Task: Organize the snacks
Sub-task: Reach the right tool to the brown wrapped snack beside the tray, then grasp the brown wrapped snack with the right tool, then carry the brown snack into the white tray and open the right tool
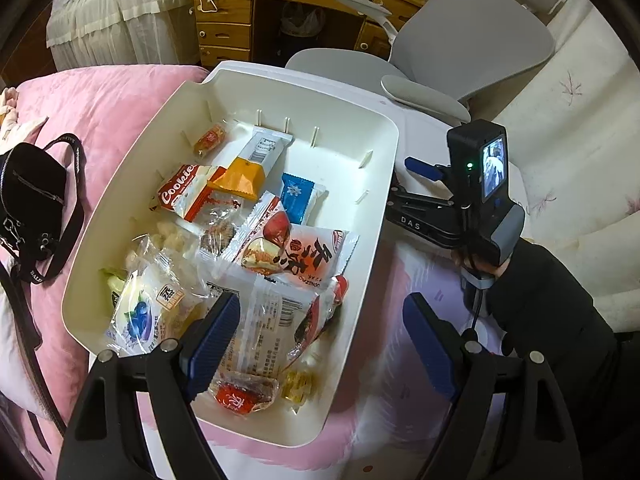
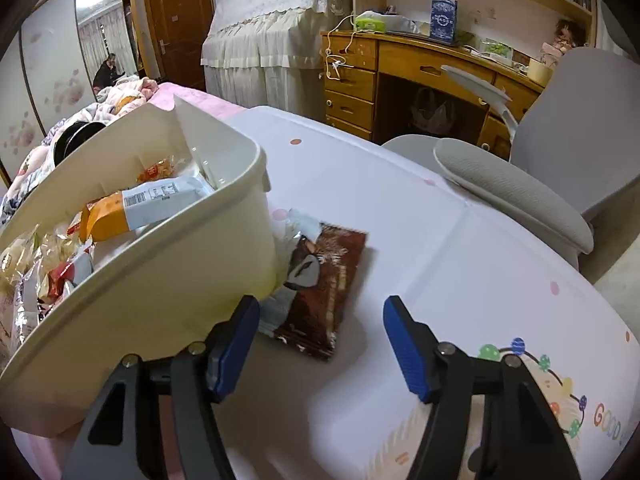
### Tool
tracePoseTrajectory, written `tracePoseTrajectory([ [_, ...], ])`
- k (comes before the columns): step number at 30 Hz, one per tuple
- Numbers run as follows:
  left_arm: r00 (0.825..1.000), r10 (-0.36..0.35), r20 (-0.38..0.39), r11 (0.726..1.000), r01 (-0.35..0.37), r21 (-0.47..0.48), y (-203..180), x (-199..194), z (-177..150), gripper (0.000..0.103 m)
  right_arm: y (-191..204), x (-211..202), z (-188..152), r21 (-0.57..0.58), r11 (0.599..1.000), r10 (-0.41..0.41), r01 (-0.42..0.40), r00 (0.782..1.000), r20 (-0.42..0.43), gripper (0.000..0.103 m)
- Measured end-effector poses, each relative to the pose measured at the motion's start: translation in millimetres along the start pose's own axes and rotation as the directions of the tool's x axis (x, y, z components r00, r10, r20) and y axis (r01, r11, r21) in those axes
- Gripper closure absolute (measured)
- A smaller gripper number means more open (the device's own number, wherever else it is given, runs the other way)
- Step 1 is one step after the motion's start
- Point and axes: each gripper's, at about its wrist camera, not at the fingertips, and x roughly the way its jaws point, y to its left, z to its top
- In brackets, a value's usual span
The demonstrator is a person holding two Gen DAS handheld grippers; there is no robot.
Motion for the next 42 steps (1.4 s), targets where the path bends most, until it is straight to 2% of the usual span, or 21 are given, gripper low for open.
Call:
tracePoseTrajectory([
  [13,1.0,0.02,0.015,0.999,-0.019,-0.037,19.4,-6.8,-2.1,0.02,7.6,9.8,4.7,0.011,0.999,-0.036,0.036,0.999,0.012,0.075],
  [14,1.0,0.02,0.016,0.999,-0.02,-0.038,20.0,-7.1,-2.3,0.02,7.1,9.5,4.7,0.016,0.999,-0.04,0.04,0.999,0.011,0.081],
  [19,1.0,0.019,0.023,0.999,-0.018,-0.042,20.2,-12.6,-5.3,0.02,8.4,4.9,5.2,0.018,0.998,-0.052,0.052,0.999,-0.016,0.093],
  [23,0.999,0.005,0.035,0.999,-0.004,-0.032,18.4,-19.4,-7.4,0.02,7.5,-4.3,5.4,0.027,0.996,-0.079,0.08,0.996,-0.047,0.096],
  [30,0.998,-0.012,0.058,1.0,0.012,-0.013,13.5,-40.8,-15.7,0.02,2.4,-47.6,3.4,0.117,0.986,-0.108,0.116,0.992,-0.067,0.097],
  [36,0.997,-0.034,0.07,0.999,0.035,-0.015,15.5,-62.7,-27.5,0.02,10.1,-95.7,5.9,0.247,0.967,-0.053,0.063,0.997,-0.048,0.097],
  [42,0.992,-0.078,0.099,0.997,0.075,0.031,20.8,-81.0,-40.2,0.02,53.0,-132.7,10.5,0.275,0.961,-0.02,0.023,1.0,-0.016,0.097],
])
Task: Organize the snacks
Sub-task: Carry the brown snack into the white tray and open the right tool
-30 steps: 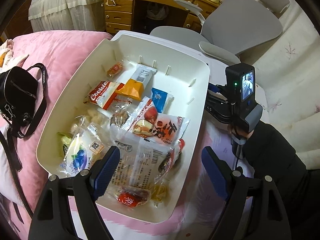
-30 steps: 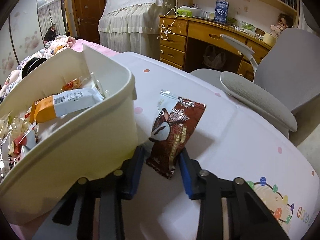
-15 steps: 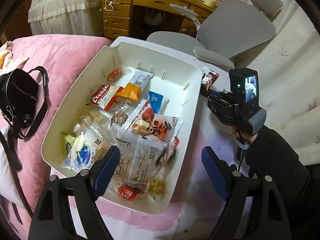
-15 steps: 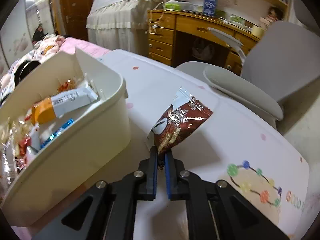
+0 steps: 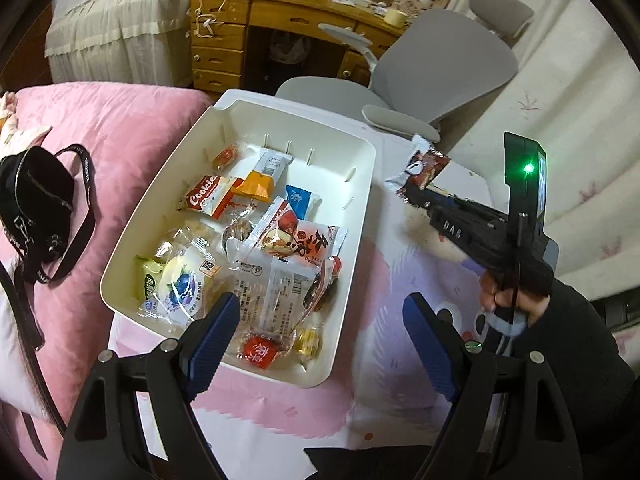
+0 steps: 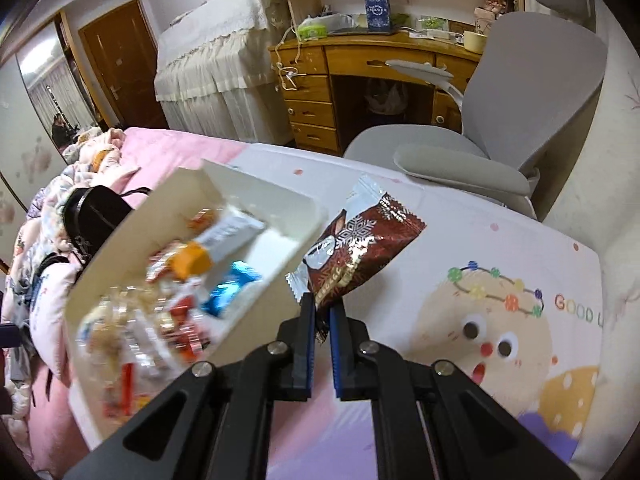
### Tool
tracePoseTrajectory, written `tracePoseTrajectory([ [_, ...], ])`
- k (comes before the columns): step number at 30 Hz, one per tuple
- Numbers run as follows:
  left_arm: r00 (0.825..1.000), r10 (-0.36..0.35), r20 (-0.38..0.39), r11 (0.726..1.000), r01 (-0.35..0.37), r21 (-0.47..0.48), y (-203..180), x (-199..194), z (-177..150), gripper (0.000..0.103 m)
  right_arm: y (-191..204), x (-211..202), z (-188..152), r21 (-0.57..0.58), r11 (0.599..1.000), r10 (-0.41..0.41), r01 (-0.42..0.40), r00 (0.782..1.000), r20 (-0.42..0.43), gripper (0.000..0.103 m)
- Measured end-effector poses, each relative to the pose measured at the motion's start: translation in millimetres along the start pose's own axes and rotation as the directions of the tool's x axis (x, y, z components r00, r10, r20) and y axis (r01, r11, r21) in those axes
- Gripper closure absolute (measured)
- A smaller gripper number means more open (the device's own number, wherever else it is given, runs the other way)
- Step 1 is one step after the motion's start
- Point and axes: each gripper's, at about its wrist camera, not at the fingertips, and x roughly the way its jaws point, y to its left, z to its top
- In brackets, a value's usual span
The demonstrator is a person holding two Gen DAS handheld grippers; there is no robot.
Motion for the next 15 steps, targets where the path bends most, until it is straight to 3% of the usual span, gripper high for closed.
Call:
tracePoseTrajectory([
  [7,0.998,-0.061,0.006,0.997,0.061,0.04,30.8,-19.8,-10.5,0.02,67.6,-15.1,-18.9,-0.026,0.999,0.019,-0.02,0.999,-0.033,0.096],
  [15,0.994,-0.103,0.026,0.985,0.099,0.138,74.6,-48.6,-11.2,0.02,130.9,-20.4,-42.2,0.038,0.999,-0.03,0.032,0.998,-0.052,0.095],
])
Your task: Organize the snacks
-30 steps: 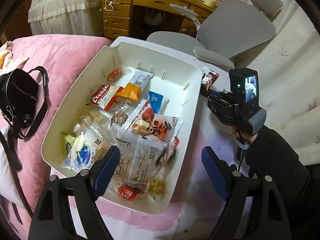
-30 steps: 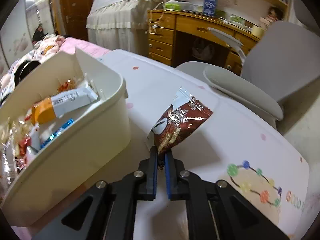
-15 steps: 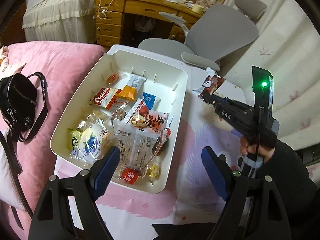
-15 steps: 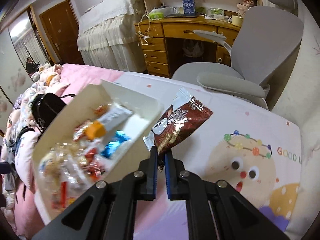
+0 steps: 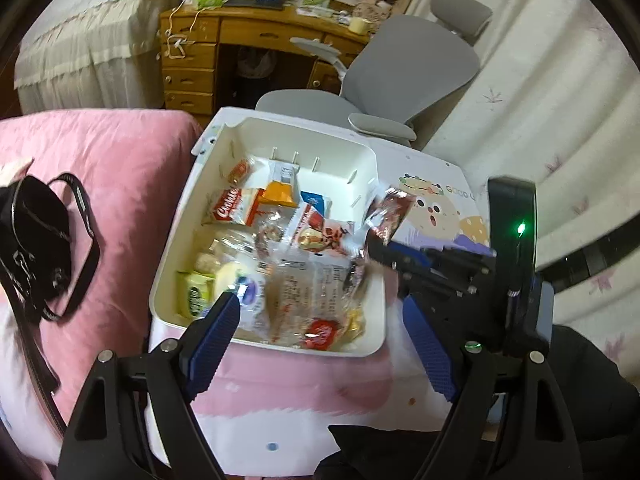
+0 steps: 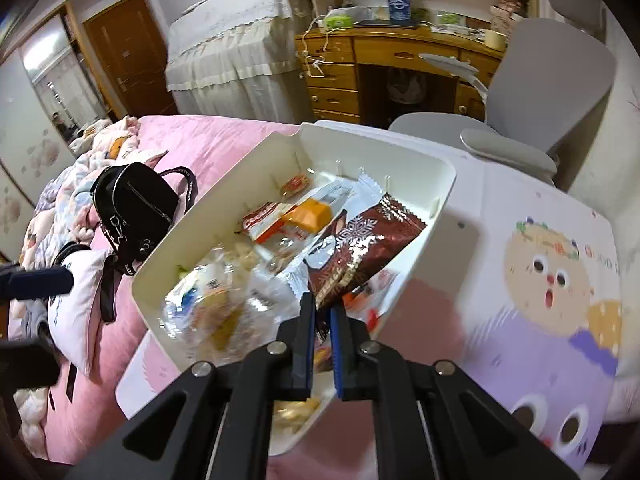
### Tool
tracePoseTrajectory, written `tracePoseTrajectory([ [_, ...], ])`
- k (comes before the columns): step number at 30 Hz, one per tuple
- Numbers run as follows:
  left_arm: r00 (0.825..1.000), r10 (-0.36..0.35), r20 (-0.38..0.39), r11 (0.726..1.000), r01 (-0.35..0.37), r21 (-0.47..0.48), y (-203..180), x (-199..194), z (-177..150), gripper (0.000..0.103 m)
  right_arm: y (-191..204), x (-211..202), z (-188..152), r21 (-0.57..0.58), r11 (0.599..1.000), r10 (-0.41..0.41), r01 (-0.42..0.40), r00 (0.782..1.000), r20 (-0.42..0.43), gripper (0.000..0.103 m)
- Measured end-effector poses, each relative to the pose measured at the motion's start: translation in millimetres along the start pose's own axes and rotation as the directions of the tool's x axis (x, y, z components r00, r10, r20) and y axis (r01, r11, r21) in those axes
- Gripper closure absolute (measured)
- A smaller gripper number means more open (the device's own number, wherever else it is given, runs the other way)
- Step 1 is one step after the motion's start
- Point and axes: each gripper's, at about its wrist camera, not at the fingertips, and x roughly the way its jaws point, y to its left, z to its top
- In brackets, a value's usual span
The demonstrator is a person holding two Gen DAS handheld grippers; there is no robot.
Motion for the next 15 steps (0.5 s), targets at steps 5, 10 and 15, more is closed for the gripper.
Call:
tracePoseTrajectory([
  [5,1.0,-0.008,0.007,1.0,0.007,0.03,17.6,-17.8,-9.9,0.02,23.7,-5.0,-24.1,0.055,0.997,-0.054,0.055,0.998,-0.026,0.09],
  [10,1.0,-0.008,-0.014,0.999,0.008,0.039,24.1,-26.1,-25.9,0.019,36.4,-21.4,-52.7,0.113,0.991,-0.064,0.068,0.997,-0.039,0.066],
  [15,1.0,-0.002,-0.021,0.999,0.003,0.044,13.1,-29.0,-43.7,0.019,41.1,-47.6,-88.5,0.16,0.982,-0.092,0.103,0.993,-0.077,0.05],
])
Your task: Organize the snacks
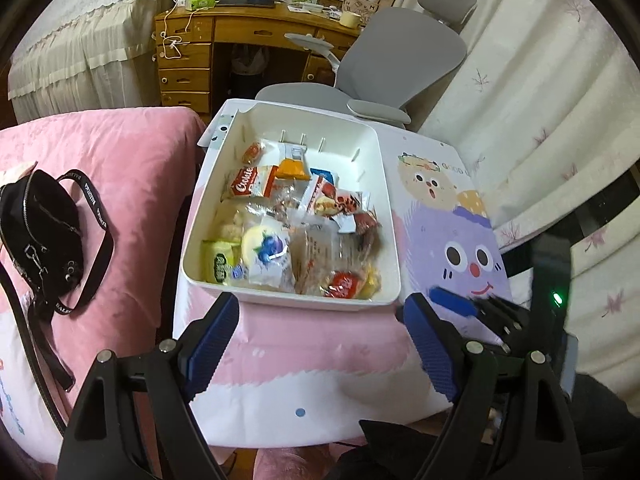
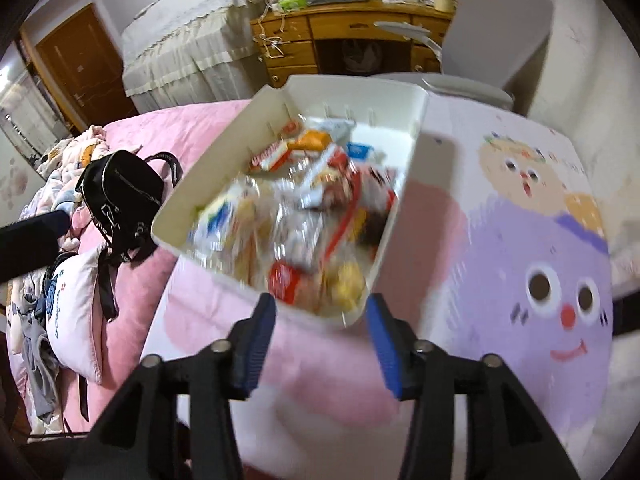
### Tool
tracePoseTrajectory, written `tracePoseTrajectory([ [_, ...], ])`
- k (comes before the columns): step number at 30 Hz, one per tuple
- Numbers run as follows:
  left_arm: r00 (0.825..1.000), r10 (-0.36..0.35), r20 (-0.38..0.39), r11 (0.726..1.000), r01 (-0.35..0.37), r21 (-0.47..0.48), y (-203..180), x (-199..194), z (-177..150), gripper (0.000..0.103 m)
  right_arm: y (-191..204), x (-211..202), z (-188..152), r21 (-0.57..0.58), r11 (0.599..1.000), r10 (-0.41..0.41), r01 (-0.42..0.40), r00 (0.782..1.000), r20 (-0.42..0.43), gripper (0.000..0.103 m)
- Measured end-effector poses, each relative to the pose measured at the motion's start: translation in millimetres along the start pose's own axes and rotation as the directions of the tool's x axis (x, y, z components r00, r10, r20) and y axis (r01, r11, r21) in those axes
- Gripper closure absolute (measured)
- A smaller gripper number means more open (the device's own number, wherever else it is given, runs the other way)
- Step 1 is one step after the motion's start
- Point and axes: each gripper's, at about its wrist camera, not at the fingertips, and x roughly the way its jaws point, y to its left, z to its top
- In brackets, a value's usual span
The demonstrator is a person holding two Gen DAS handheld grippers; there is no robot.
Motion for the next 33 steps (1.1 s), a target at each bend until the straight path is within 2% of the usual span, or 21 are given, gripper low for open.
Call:
tracePoseTrajectory([
  [2,1.0,0.013,0.007,1.0,-0.013,0.004,-8.6,-1.2,-6.7,0.019,-5.4,-13.5,-18.3,0.026,1.0,-0.011,0.011,1.0,-0.006,0.047],
  [4,0.999,0.026,0.02,1.0,-0.026,-0.001,-20.4,-6.0,-14.4,0.019,-12.4,-27.6,-33.6,0.047,0.997,-0.055,0.056,0.998,-0.012,0.041],
  [7,0.998,0.028,0.048,1.0,-0.027,-0.008,-39.2,-15.6,-23.5,0.019,-30.1,-51.0,-58.2,0.103,0.989,-0.102,0.105,0.994,-0.031,0.039],
  [8,0.998,0.03,0.051,1.0,-0.029,-0.006,-44.6,-17.9,-24.6,0.019,-35.1,-57.5,-63.0,0.123,0.986,-0.104,0.108,0.994,-0.038,0.038],
  [10,0.998,0.027,0.058,0.999,-0.028,0.016,-64.1,-26.3,-29.8,0.019,-45.0,-75.1,-72.2,0.16,0.98,-0.11,0.116,0.993,-0.045,0.028],
  [12,0.997,0.028,0.068,0.999,-0.031,0.044,-81.5,-34.4,-34.4,0.019,-50.1,-95.8,-80.7,0.167,0.976,-0.138,0.142,0.99,-0.032,0.023],
  [16,0.996,0.06,0.07,0.995,-0.065,0.075,-110.1,-52.4,-38.4,0.015,-50.1,-137.7,-90.5,0.17,0.972,-0.165,0.162,0.986,0.003,0.018],
  [25,0.981,0.12,0.151,0.98,-0.142,0.137,-148.3,-101.0,-47.0,0.008,-42.0,-207.2,-93.4,0.163,0.983,-0.097,0.085,0.993,0.062,0.017],
  [29,0.971,0.145,0.191,0.974,-0.174,0.146,-154.4,-110.4,-54.5,0.003,-40.5,-217.0,-99.1,0.218,0.971,-0.119,0.097,0.989,0.09,0.017],
  [33,0.967,0.171,0.187,0.967,-0.201,0.155,-162.2,-105.0,-62.4,0.002,-39.4,-218.0,-105.4,0.241,0.964,-0.139,0.108,0.984,0.115,0.017],
])
